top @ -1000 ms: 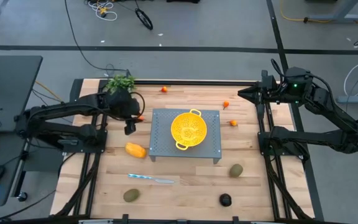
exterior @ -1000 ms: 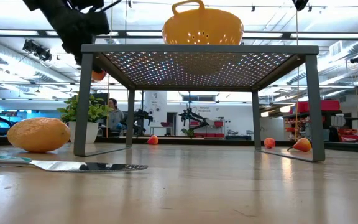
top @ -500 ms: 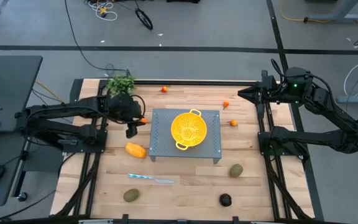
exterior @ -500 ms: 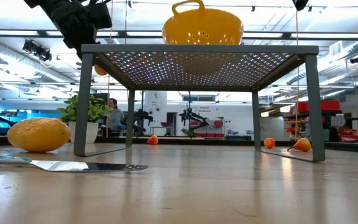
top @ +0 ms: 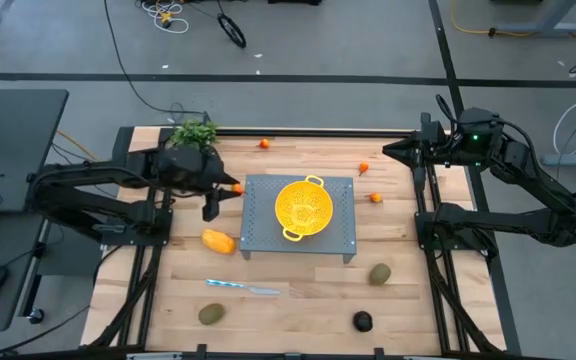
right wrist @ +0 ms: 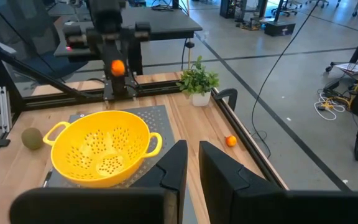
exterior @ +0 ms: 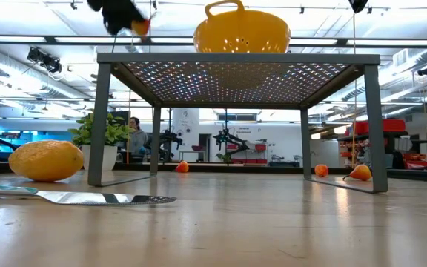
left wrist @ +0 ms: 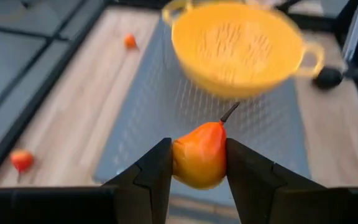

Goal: Pick & Place Fruit
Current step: Put the pear into the strainer bowl on the shelf

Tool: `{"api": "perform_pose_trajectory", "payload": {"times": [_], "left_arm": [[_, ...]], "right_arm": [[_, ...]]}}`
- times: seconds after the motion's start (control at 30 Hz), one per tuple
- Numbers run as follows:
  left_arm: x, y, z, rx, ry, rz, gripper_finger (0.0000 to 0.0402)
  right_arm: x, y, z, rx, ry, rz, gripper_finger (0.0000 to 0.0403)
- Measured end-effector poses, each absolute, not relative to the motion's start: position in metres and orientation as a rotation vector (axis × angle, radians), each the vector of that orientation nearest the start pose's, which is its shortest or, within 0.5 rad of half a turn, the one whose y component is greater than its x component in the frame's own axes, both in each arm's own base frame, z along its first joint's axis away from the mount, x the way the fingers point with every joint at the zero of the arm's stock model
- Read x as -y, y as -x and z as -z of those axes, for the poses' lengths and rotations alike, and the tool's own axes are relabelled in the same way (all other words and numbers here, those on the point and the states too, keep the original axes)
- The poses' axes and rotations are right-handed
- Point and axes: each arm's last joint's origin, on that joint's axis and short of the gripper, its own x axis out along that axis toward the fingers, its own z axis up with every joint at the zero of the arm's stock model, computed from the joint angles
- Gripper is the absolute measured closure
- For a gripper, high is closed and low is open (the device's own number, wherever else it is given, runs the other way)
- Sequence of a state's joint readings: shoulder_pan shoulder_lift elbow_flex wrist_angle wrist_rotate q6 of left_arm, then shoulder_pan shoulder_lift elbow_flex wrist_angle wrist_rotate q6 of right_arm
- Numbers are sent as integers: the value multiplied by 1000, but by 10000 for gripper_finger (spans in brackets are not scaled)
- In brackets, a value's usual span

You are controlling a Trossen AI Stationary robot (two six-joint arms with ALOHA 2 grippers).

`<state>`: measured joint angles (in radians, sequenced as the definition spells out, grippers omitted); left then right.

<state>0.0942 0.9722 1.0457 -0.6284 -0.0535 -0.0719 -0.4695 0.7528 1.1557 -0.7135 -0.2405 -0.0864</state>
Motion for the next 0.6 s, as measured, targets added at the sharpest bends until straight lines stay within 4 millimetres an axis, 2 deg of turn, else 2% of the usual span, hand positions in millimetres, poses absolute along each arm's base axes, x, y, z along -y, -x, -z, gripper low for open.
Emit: {"api": "perform_pose_trajectory", "payload": {"times": [0.23, 0.6], "left_arm": [[-19, -189, -379, -448, 58, -200, 260], [-20, -191, -390, -356, 34, -228, 260]], "right_arm": [[48, -111, -406, -301, -23, 214, 355], [48, -111, -406, -301, -26, 215, 355]]}}
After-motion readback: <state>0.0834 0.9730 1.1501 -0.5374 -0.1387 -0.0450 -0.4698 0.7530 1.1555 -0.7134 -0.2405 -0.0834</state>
